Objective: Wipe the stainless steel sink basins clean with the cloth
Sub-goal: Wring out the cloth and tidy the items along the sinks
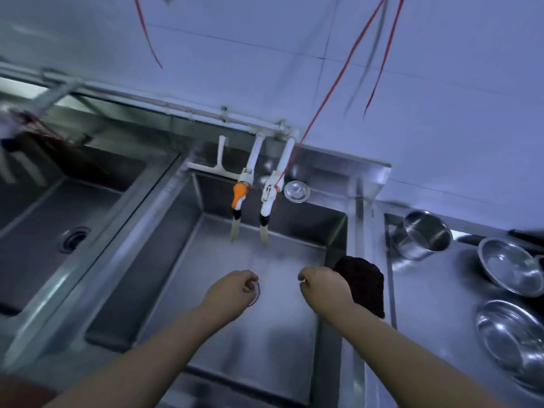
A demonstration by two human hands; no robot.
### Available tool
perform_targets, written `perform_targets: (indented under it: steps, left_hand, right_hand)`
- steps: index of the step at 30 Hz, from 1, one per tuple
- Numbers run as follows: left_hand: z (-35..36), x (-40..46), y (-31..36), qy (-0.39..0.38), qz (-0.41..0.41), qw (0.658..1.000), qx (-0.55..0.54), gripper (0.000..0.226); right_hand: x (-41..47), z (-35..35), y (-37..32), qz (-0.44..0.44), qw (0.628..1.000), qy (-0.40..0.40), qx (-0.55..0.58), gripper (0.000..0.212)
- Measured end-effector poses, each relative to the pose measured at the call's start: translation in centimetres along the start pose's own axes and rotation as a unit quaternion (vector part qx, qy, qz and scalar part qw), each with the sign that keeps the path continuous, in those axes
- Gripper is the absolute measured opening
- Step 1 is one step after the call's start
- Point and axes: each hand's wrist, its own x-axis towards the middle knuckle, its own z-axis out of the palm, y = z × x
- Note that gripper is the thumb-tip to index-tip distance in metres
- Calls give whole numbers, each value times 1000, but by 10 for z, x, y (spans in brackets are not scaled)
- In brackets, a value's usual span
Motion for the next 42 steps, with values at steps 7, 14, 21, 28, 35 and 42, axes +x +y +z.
perform_targets:
  steps: [7,14,21,28,35,42]
  left_hand:
    - [-103,-95,-127,88,-29,995,25,40]
    - [-201,-200,-293,175,-112,978,3,37]
    - [-268,-296,-426,260,-196,945,-35,29]
    - [-301,-334,-503,320,-242,912,-80,27]
    - [-345,-325,-570,319,-268,905,-88,29]
    - [-439,-295,-645,302,-294,904,-68,29]
  right_hand:
    - [9,14,-173,-88,994,-16,-62,26]
    - [7,49,-373,-193,977,-45,-71,26]
    - [16,81,-534,-256,963,-55,-67,28]
    - [46,100,-625,-299,946,-81,-91,20]
    - [104,114,-706,-304,942,-128,-66,21]
    - [181,124,-800,-299,943,-141,-37,28]
